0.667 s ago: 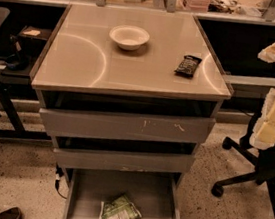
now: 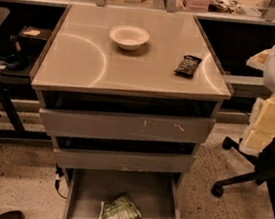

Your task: Pick green jalapeno chip bag from bottom drawer and place on counter

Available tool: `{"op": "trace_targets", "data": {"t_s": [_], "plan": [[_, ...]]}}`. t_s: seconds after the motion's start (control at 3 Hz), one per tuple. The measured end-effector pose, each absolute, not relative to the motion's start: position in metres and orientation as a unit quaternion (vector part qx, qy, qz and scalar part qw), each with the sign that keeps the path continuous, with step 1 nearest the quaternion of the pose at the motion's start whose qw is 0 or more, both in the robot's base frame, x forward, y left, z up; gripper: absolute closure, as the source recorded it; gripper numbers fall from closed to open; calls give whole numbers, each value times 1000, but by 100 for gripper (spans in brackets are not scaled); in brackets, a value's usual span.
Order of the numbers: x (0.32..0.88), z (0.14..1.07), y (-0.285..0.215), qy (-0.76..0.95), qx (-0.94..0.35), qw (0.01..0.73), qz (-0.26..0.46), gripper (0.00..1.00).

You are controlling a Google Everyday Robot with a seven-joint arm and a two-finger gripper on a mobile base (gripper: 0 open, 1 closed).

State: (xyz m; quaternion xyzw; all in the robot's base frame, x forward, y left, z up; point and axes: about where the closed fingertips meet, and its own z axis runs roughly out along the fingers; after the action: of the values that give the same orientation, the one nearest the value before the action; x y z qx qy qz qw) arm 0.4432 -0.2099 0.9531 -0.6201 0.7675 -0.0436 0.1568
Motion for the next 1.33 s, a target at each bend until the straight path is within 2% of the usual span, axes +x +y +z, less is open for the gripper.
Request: {"op": "trace_targets", "data": {"t_s": [0.67, 1.0, 1.33], "plan": [[449, 790, -164, 727, -671, 147, 25, 0], [449, 790, -164, 727, -671, 147, 25, 0], [437, 744, -151, 732, -667, 127, 54, 0]]}}
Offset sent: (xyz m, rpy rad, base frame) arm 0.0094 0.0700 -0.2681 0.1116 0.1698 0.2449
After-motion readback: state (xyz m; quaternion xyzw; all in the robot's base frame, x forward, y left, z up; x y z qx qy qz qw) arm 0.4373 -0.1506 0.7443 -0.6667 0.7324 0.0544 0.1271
